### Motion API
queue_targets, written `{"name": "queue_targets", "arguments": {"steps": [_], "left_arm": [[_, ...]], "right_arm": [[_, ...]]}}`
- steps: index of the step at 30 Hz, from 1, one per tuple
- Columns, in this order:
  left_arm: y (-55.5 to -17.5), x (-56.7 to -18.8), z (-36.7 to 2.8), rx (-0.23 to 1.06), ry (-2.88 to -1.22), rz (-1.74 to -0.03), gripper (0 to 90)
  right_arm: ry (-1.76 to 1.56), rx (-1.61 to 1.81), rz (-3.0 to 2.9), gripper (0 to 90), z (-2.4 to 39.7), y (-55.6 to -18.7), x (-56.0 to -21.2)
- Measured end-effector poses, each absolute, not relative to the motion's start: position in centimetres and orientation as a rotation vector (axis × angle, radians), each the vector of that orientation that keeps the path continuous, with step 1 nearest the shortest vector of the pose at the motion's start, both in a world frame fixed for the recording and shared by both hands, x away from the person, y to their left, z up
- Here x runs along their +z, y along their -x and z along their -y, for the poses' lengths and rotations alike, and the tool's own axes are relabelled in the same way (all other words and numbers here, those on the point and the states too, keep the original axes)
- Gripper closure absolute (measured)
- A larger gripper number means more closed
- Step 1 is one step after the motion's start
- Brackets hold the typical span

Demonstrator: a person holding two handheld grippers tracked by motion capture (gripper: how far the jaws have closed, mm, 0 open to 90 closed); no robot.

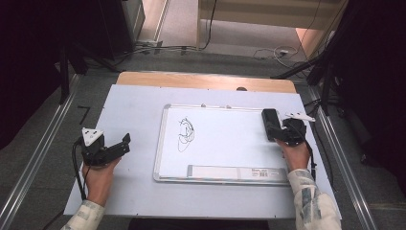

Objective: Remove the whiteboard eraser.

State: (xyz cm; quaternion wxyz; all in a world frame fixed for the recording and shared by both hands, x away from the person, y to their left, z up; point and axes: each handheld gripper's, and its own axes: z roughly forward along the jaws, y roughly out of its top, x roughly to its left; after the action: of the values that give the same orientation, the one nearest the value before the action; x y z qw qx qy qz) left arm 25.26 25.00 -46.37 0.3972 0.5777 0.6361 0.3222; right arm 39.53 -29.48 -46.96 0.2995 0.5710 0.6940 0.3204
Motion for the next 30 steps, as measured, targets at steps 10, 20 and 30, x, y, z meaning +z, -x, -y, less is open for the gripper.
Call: {"name": "queue_targets", "arguments": {"steps": [10, 20, 30], "left_arm": [[-25.3, -46.4, -25.1, 0.811, -1.463, -1.617, 9.8], [-25.2, -46.5, -25.3, 0.807, -1.456, -1.621, 9.8], [-25.3, -46.5, -25.3, 0.8, -1.456, -1.623, 9.9]], "right_arm": [[-1.526, 0.834, -1.847, 17.0, 28.8, -41.7, -47.4], [-1.556, 0.805, -1.872, 20.7, 28.4, -42.9, -48.0], [-1.589, 0.808, -1.887, 25.0, 28.2, -43.4, -48.7]]}}
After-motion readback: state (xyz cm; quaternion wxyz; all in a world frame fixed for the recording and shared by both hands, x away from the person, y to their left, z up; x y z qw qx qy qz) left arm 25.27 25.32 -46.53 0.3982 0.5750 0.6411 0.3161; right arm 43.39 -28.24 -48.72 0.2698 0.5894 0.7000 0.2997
